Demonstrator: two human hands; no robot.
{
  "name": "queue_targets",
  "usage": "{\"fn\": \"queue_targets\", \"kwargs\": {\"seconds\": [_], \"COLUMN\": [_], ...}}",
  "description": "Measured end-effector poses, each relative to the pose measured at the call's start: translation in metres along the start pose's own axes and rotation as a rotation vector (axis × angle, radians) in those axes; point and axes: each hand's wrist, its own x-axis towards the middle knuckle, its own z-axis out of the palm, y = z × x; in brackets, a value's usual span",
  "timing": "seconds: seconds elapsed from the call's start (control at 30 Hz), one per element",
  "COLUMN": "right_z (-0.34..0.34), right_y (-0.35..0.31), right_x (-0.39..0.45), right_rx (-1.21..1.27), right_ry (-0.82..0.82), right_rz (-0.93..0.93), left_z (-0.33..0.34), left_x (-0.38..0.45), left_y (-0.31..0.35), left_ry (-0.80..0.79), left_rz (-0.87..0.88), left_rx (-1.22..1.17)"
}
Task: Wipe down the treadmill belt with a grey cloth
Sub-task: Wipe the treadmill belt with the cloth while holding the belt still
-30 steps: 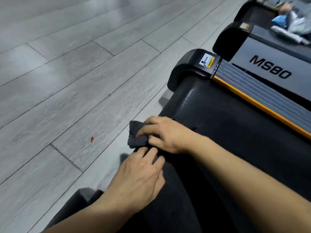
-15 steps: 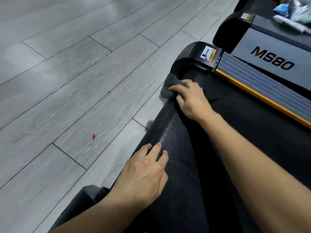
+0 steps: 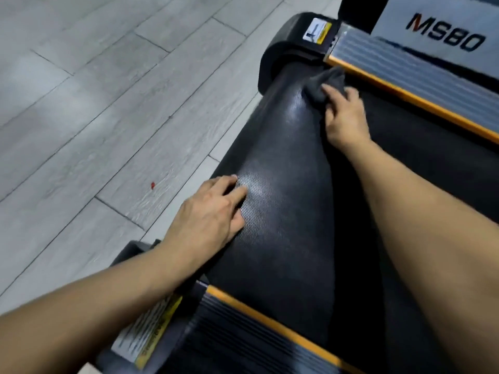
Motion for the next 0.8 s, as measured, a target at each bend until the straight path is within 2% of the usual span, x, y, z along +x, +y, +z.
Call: {"fn": "queue_targets", "kwargs": {"seconds": [0.1, 0.2, 0.3, 0.4, 0.47, 0.6, 0.7, 0.8], "right_z": [0.003, 0.004, -0.004, -0.022, -0.040, -0.076, -0.069, -0.051], "right_y": [-0.022, -0.061, -0.089, -0.055, -0.011, 0.053, 0.031, -0.028], "right_x": [-0.046, -0.129, -0.207, -0.223, -0.223, -0.239, -0.247, -0.270], "right_rx": [0.042, 0.146, 0.237, 0.184, 0.087, 0.015, -0.013, 0.016], "right_ry": [-0.032, -0.090, -0.186, -0.237, -0.207, -0.041, 0.062, 0.033], "right_rz": [-0.129, -0.266, -0.269, -0.258, -0.171, 0.195, 0.407, 0.359], "left_z": [-0.010, -0.020, -0.026, -0.029, -0.033, -0.033, -0.030, -0.028], "left_x": [0.002, 0.005, 0.003, 0.001, 0.002, 0.005, 0.003, 0.000], "left_y": [0.008, 0.021, 0.028, 0.029, 0.030, 0.037, 0.037, 0.037], "left_ry": [-0.064, -0.136, -0.196, -0.229, -0.246, -0.270, -0.292, -0.375], "left_rz": [-0.051, -0.079, -0.109, -0.124, -0.129, -0.128, -0.125, -0.140], "left_rx": [0.016, 0.081, 0.076, 0.056, 0.047, 0.042, 0.051, 0.072]}}
